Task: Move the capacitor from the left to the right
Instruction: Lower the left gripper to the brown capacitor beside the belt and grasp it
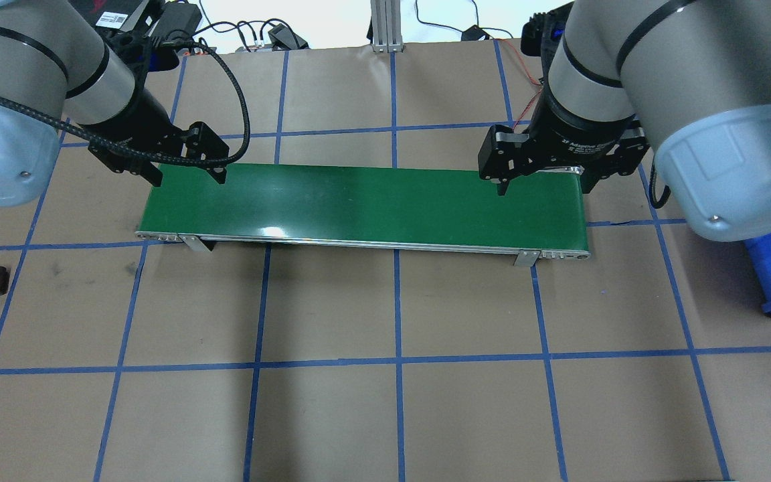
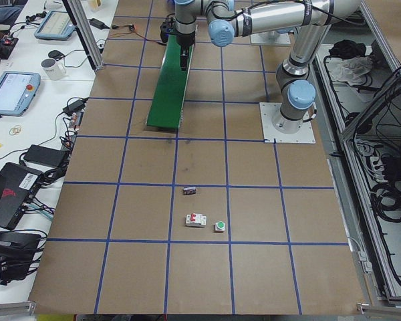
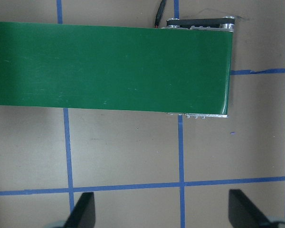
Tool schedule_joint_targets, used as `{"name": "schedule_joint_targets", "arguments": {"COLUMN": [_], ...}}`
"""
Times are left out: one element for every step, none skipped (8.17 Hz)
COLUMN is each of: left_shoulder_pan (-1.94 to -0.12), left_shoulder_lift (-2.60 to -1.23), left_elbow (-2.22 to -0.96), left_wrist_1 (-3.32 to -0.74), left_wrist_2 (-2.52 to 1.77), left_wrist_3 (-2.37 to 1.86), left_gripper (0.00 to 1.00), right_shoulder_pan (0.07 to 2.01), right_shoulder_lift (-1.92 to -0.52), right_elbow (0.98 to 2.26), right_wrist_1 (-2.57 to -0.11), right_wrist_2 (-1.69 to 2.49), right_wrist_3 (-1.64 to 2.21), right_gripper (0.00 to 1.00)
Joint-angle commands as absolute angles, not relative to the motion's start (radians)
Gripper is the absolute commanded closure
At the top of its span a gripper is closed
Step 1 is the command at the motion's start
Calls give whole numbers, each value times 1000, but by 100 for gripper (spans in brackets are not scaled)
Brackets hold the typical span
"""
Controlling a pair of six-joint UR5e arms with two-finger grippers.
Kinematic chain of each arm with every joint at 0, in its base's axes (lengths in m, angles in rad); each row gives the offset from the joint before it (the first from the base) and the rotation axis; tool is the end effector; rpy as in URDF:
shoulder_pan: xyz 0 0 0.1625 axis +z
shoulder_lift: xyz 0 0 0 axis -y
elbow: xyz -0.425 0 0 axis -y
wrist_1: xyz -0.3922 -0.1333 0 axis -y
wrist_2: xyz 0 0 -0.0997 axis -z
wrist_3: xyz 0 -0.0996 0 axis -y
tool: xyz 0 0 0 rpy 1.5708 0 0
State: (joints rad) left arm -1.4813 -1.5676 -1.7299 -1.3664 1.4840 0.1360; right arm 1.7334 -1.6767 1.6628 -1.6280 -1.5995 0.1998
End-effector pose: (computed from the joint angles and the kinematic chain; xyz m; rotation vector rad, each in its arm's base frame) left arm -0.0975 -0.5012 0.4323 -0.0744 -3.0586 0.0887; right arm 0.2022 -0.4267 0.4983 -0.0597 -3.1234 0.1174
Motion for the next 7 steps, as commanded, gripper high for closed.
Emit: {"name": "schedule_joint_targets", "arguments": {"left_shoulder_pan": [-1480, -1438, -1339, -1228, -1115, -1001, -918], "left_shoulder_lift": [-1574, -1571, -1586, -1588, -1592, -1626, -1691], "left_elbow": [-1727, -1723, -1726, -1729, -1733, -1735, -1735], "left_wrist_1": [-1361, -1361, -1355, -1336, -1329, -1322, -1231], "left_wrist_2": [1496, 1540, 1669, 1693, 1692, 1686, 1663], "left_wrist_3": [141, 150, 175, 228, 291, 329, 333], "left_gripper": [0, 0, 0, 0, 0, 0, 0], "right_shoulder_pan": [1733, 1733, 1733, 1733, 1733, 1733, 1733], "right_shoulder_lift": [-1677, -1677, -1675, -1675, -1677, -1675, -1675], "right_elbow": [1663, 1663, 1663, 1663, 1663, 1663, 1663], "right_wrist_1": [-1628, -1629, -1629, -1629, -1629, -1629, -1629], "right_wrist_2": [-1600, -1598, -1598, -1600, -1598, -1598, -1600], "right_wrist_3": [199, 202, 201, 201, 201, 201, 201], "right_gripper": [0, 0, 0, 0, 0, 0, 0]}}
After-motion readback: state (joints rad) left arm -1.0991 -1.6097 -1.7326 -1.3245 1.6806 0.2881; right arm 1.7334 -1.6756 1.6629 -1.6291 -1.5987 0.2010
